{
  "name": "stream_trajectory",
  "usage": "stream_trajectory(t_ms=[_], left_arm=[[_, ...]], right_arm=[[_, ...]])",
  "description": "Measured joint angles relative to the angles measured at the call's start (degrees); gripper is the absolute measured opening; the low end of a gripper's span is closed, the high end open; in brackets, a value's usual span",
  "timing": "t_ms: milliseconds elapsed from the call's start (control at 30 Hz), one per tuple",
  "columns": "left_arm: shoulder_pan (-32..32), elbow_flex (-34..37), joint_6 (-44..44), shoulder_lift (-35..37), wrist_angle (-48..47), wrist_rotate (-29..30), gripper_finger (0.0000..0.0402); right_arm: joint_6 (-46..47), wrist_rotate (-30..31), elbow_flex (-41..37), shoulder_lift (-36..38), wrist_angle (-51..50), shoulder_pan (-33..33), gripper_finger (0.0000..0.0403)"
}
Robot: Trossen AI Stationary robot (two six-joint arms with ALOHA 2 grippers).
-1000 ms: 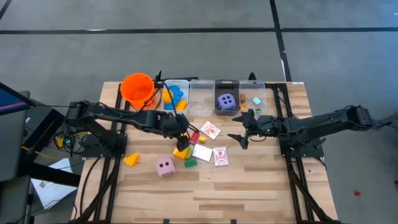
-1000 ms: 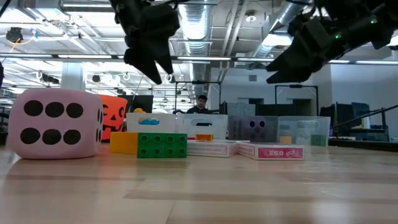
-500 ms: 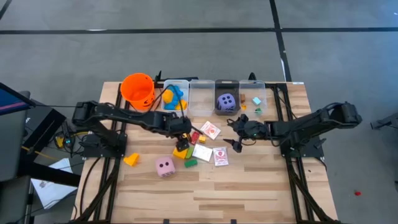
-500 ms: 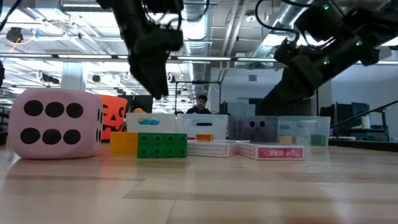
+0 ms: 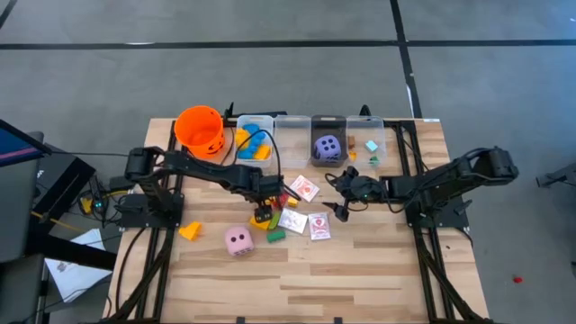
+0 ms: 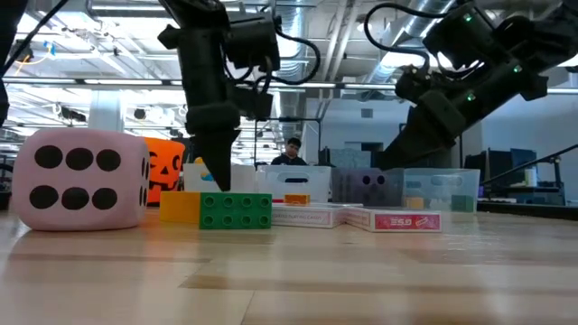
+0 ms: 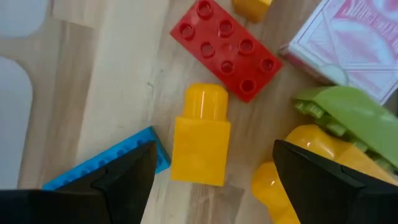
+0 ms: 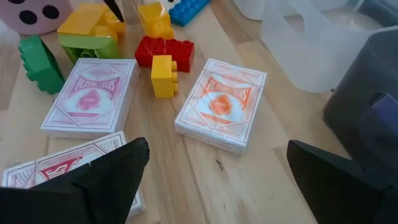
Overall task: Pick & Place Toys
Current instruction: Put the top right big yellow game piece into the white bin
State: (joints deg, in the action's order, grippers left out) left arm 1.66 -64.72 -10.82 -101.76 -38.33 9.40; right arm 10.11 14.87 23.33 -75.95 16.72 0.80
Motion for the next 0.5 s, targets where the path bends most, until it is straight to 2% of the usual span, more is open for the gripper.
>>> stream_trajectory(t_ms=[300,400,500], left_arm=[[0.36,-0.01,4.64,-4.03,0.80,0.01,0.0290],[0.22,-0.01,4.58,-4.13,0.41,0.04,0.0257],[0.03,-0.01,4.50,-3.73,0.18,1.09,0.0198]], right_arm=[[0.00,0.00,0.00,-0.19,0.36,0.00,0.0382],[0.00,0.00,0.00,-0.19,0.66,0.00,0.0382],[0.00,0.00,0.00,-0.19,0.65,0.00,0.0382]])
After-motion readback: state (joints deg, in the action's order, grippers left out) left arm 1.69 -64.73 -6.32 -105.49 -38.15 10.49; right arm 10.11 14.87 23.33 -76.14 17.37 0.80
